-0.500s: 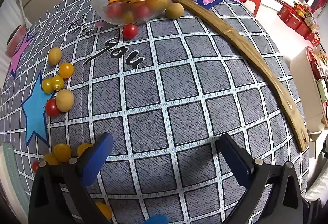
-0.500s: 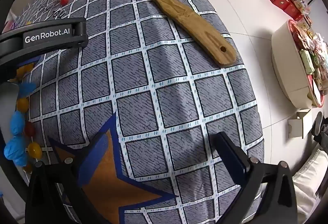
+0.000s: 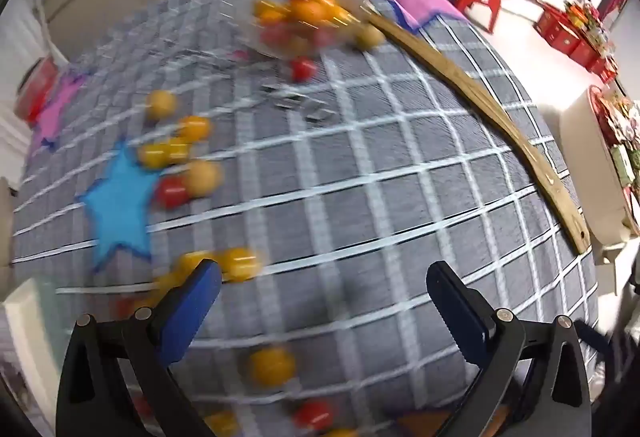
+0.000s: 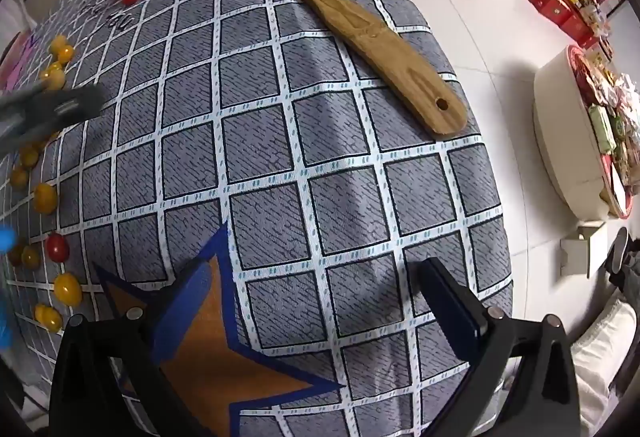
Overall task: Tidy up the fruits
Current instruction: 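Move both tools over the scattered cherry tomatoes toward the cream tray, then grasp a red cherry tomato with the left tool while the right tool grasps a yellow tomato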
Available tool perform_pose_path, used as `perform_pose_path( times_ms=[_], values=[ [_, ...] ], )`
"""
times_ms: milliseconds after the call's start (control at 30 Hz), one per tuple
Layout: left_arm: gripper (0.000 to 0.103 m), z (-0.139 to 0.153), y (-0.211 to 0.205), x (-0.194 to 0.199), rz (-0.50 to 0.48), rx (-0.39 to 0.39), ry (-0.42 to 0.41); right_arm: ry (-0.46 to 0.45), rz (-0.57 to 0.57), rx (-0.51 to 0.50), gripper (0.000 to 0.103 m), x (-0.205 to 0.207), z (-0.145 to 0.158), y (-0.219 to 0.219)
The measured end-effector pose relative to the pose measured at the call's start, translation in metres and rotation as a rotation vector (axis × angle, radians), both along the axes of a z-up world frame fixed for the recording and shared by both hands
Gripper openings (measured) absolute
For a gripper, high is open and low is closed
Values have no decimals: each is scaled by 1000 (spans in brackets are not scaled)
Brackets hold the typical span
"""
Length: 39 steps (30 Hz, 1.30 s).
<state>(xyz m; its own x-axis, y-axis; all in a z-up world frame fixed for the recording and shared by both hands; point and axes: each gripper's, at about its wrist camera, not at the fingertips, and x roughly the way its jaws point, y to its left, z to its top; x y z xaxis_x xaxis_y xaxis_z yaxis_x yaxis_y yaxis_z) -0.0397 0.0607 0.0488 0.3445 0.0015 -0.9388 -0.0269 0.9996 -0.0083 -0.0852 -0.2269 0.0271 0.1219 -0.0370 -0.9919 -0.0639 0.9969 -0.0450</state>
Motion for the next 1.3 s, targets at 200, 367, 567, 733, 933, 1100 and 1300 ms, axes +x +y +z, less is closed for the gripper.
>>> perform_pose_path(
  times_ms=[200,367,567,733,933,1100,1300],
  values=[
    [103,16,64,-38,65,92,-42,-3,4,99,103,30,26,33],
    [103,-2,109,-55,124,120,21,-10,52,128,103,50,37,84],
    [103,-15,136,-86,130,119,51,-14,116,147,103,38,17,133],
    [103,-23,137,-104,82,127,69,-3,145,164,103,16,5,152],
    [103,-32,132,-110,43,117,60,12,149,181,103,-10,-1,151],
    [94,-38,127,-107,5,112,42,12,153,180,103,-22,-8,167],
    [78,-45,123,-105,-16,78,51,35,157,173,95,-21,-17,193]
  ],
)
